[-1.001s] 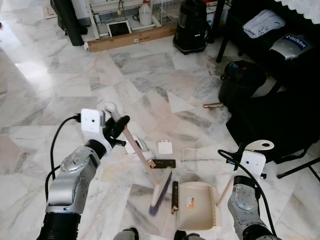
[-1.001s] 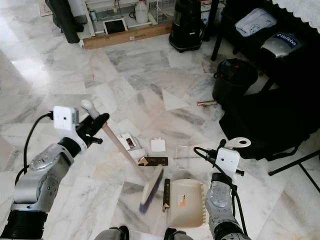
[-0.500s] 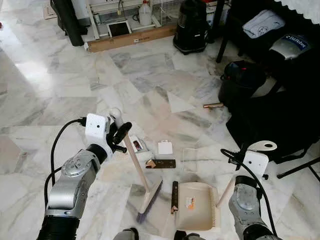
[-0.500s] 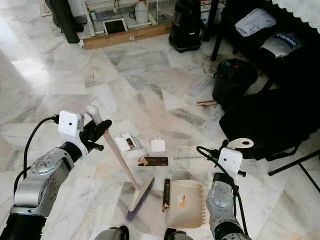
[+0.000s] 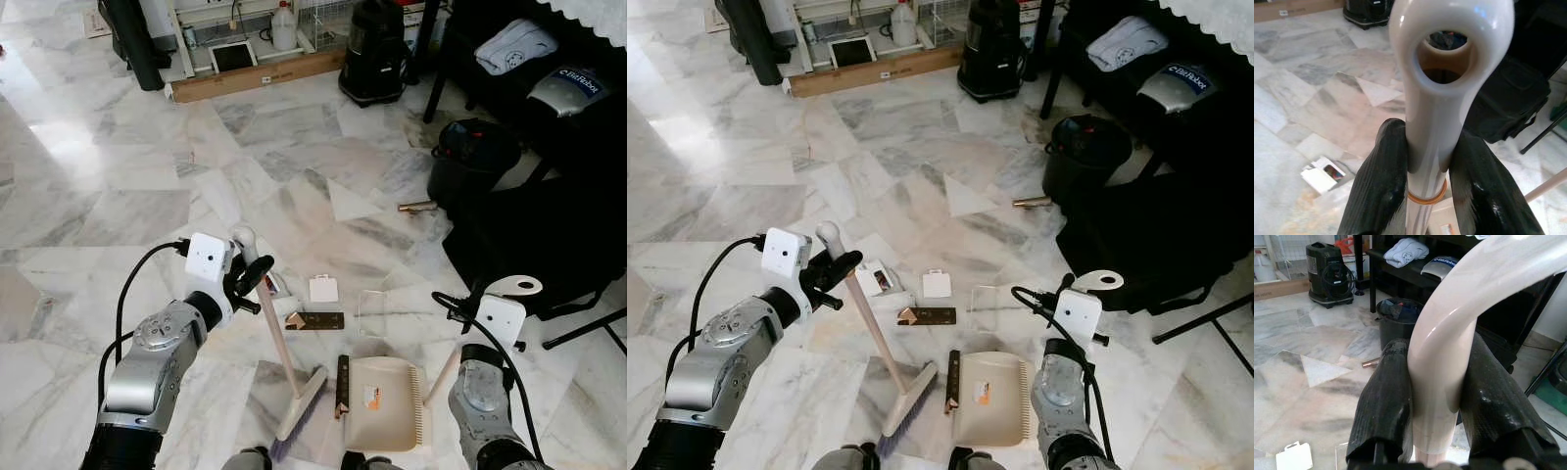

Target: Sweep floor

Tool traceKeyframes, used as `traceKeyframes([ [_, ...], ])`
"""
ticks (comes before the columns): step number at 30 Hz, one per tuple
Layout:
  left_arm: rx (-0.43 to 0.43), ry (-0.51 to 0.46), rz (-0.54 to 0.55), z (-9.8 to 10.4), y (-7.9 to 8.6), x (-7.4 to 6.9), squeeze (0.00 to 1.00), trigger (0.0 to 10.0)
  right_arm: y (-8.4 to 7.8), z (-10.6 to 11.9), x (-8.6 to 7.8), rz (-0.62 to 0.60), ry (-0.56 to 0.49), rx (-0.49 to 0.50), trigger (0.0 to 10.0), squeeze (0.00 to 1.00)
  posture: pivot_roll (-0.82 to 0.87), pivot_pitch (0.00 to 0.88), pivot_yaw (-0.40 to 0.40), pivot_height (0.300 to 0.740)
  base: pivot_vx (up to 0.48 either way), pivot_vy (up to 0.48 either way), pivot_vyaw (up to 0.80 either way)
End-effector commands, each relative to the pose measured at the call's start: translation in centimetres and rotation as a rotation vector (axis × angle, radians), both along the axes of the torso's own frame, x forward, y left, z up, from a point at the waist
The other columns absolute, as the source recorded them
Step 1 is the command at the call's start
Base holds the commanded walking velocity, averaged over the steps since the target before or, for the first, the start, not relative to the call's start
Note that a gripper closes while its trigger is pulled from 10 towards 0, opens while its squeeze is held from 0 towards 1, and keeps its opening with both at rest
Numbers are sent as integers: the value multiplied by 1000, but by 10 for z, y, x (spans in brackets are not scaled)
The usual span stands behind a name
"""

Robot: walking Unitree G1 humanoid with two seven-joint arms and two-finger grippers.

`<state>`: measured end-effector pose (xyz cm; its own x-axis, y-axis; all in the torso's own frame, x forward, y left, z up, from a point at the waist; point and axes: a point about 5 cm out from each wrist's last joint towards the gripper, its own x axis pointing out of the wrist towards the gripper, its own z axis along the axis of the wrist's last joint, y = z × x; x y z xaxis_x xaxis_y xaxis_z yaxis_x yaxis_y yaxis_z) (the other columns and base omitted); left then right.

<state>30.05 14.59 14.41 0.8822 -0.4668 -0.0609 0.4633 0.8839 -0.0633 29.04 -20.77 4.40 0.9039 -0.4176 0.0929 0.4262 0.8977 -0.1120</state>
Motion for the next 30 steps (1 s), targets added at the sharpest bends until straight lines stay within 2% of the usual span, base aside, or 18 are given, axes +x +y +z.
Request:
traceKeyframes([
  [1,-36,0,-29,4,-4,-2,0,10000,-3,-13,-9,4,75,-20,10000,0,309,209,-2,740,0,0,0],
  [12,-155,63,-116,9,-11,-6,0,10000,-3,-14,-10,7,84,-23,10000,0,311,206,-1,740,0,0,0],
  [14,-241,65,-140,17,-12,-6,0,10000,-2,-13,-8,8,79,-24,10000,0,311,198,-3,740,0,0,0],
  [15,-241,65,-140,17,-12,-6,0,10000,-2,-13,-8,8,79,-24,10000,0,311,198,-3,740,0,0,0],
  [17,-300,54,-149,23,-14,-4,0,10000,-2,-12,-7,9,80,-22,10000,0,314,190,-4,740,0,0,0],
  [20,-318,47,-150,26,-14,-3,0,10000,-2,-12,-6,10,80,-22,10000,0,315,187,-5,740,0,0,0],
  [24,-305,7,-114,32,-9,1,0,10000,-2,-10,-4,10,76,-22,10000,0,314,181,-5,740,0,0,0],
  [25,-273,-46,-34,38,0,6,0,10000,-3,-9,-3,10,77,-21,10000,0,317,180,-6,740,0,0,0],
  [26,-259,-64,-9,39,3,8,0,10000,-3,-9,-3,10,78,-21,10000,0,317,180,-6,740,0,0,0],
  [30,-211,-101,37,42,10,10,0,10000,-3,-10,-3,10,79,-21,10000,0,315,179,-5,740,0,0,0],
])
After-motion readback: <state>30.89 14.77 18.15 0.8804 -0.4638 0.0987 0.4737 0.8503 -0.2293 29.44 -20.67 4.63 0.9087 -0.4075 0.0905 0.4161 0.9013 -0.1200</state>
